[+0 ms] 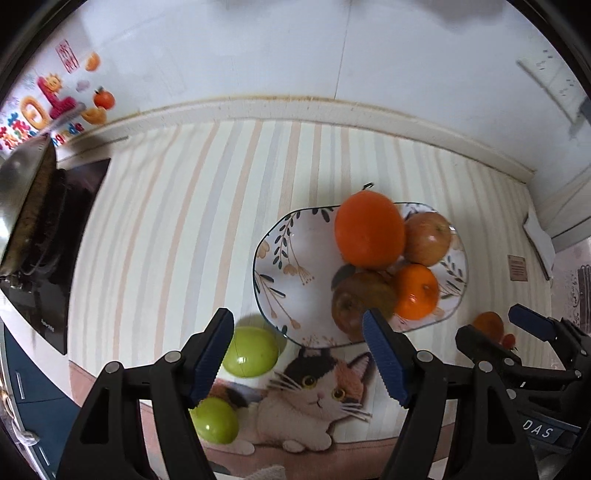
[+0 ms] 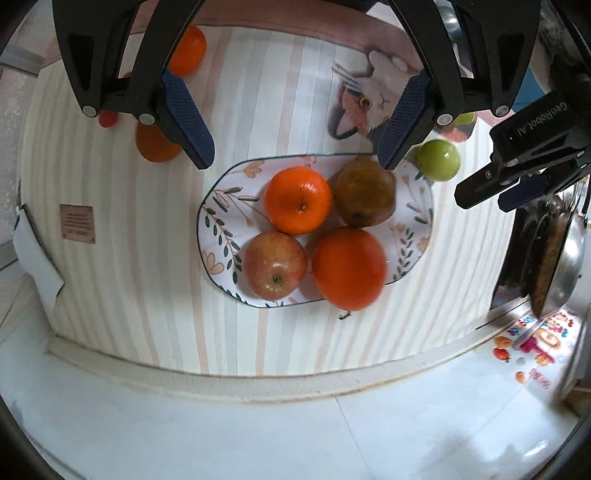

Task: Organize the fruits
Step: 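Move the left tool to the green apple and the right tool to the dark orange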

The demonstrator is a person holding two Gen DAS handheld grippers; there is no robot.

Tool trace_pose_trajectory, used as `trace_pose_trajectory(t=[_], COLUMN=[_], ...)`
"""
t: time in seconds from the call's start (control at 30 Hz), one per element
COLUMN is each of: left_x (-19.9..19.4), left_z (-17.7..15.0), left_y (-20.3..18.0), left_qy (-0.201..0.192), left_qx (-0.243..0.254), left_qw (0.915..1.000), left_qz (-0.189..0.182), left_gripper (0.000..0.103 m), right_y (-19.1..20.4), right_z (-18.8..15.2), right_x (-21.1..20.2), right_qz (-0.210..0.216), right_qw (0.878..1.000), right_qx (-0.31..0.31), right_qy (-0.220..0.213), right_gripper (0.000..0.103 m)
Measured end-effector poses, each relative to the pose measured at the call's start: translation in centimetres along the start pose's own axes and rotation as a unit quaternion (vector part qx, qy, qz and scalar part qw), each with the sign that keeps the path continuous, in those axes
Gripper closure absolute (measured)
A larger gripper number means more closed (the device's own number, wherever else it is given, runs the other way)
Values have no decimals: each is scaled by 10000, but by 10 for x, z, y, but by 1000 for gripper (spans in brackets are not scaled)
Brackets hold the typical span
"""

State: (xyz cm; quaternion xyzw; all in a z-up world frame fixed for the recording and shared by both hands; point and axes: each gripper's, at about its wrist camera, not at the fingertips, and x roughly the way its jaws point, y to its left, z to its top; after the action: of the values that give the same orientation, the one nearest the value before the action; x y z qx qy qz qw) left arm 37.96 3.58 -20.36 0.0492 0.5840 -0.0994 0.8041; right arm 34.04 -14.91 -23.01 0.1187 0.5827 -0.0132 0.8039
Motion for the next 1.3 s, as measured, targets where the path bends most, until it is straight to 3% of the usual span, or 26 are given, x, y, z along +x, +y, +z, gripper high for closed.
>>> trace_pose_trajectory(t=[0.43,0.87,0.97,1.03,1.17,1.3], left_x=[-66,-104,-102,-96,-71,-32], left_z=[-39,-59,-62,-62,-62,-62], left_y=[-5,-2,3,8,25,48], left_qy=[-577,-922,-926,-891,-746,-345], left_qx=[-56,-212,-334,-442,-683,-1021], left_qw=[9983,9955,9951,9950,9948,9940], left_qz=[-48,-112,-70,-60,145,193], left_gripper=[32,32,31,11,8,8], right_y=[11,11,-3,-21,-66,-105], right_z=[-43,-67,-66,-64,-58,-53], right_x=[-82,-125,-125,-118,-88,-42], right_qz=[69,298,363,328,247,162], right_qw=[9974,9945,9948,9956,9954,9919], right_qx=[-387,-434,-182,102,747,1251], right_qy=[-600,-910,-935,-870,-541,-107], right_gripper=[11,11,11,11,11,11])
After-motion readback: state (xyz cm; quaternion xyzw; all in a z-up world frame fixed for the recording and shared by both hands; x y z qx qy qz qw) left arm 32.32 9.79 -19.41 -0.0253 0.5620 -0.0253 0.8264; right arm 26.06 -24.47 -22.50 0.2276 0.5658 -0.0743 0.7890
